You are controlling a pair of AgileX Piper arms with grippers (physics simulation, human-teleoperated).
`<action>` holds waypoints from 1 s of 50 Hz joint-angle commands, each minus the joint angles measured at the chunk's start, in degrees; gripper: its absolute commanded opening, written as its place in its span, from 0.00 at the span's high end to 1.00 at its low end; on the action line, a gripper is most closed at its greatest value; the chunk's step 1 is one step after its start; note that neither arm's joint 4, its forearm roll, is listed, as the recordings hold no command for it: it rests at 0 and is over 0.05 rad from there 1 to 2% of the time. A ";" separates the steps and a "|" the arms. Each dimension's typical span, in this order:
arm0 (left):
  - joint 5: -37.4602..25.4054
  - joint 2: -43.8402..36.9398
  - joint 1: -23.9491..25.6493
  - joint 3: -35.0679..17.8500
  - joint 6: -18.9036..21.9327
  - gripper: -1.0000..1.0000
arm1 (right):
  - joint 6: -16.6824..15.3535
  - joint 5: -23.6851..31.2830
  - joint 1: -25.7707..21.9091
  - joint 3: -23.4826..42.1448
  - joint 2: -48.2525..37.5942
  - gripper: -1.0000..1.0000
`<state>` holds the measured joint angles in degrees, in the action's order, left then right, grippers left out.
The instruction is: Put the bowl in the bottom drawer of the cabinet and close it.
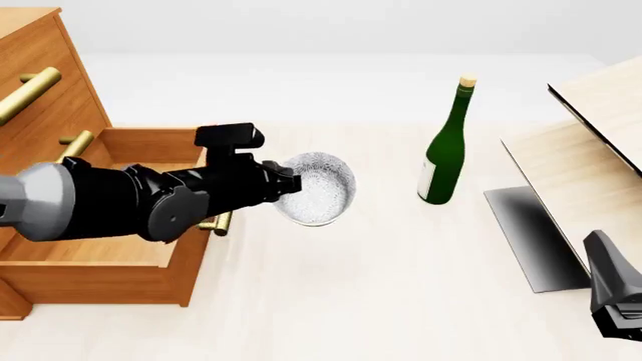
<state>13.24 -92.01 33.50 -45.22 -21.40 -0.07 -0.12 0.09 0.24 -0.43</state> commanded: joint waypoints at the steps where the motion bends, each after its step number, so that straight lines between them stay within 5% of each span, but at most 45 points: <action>1: -1.19 4.69 -0.59 0.97 1.44 1.00 | 0.01 0.00 0.00 0.00 0.00 0.00; 50: -9.28 25.94 -11.04 8.03 8.29 1.00 | 0.00 0.00 0.00 0.00 -0.01 0.00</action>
<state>5.73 -70.31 24.83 -38.32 -14.22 -0.07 -0.12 0.09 0.24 -0.43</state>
